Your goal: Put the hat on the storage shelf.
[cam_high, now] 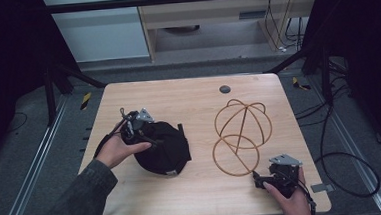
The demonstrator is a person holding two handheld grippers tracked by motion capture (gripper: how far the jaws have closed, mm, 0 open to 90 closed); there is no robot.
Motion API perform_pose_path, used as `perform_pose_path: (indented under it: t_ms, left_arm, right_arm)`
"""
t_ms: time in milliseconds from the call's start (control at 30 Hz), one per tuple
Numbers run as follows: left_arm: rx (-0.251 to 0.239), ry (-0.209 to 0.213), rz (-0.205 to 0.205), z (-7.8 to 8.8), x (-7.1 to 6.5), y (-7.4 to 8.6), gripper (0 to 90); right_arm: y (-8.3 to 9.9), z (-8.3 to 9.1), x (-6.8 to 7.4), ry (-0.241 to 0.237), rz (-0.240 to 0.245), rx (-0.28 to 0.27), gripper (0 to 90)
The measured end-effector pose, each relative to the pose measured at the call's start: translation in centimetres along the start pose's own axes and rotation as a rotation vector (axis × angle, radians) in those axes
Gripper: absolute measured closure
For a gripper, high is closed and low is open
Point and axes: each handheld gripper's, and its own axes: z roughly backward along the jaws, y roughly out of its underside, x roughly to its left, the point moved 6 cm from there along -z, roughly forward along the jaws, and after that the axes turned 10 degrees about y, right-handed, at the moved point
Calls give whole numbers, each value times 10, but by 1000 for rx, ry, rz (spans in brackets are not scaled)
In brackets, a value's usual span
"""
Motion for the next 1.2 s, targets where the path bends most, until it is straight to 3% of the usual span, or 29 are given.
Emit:
perform_pose_path:
  t_ms: [167,200,267,433,467,567,633,700,967,1200]
  left_arm:
    - [41,-8,7,-5,2,-1,359]
    - [42,26,8,-8,1,-2,415]
    - [54,13,-4,-10,2,-3,475]
    - [50,25,9,-11,4,-3,638]
    - [32,47,26,-10,3,-2,668]
    - [12,43,23,-7,2,-1,694]
    - [-38,38,10,5,-3,-3,703]
    - [-51,39,-2,12,-6,-3,709]
    - [-50,46,-57,45,-21,-9,718]
    - [-47,46,-115,73,-36,-25,722]
  right_arm:
    - [0,0,0,0,0,0,4]
    - [0,0,0,1,0,0,4]
    - [0,0,0,0,1,0,4]
    - [0,0,0,0,0,0,4]
    - [0,0,0,0,1,0,4]
    - [0,0,0,-1,2,-1,4]
    - [0,0,0,1,0,0,4]
    - [0,0,0,1,1,0,4]
    - [0,0,0,-2,-1,1,4]
    - [0,0,0,0,1,0,4]
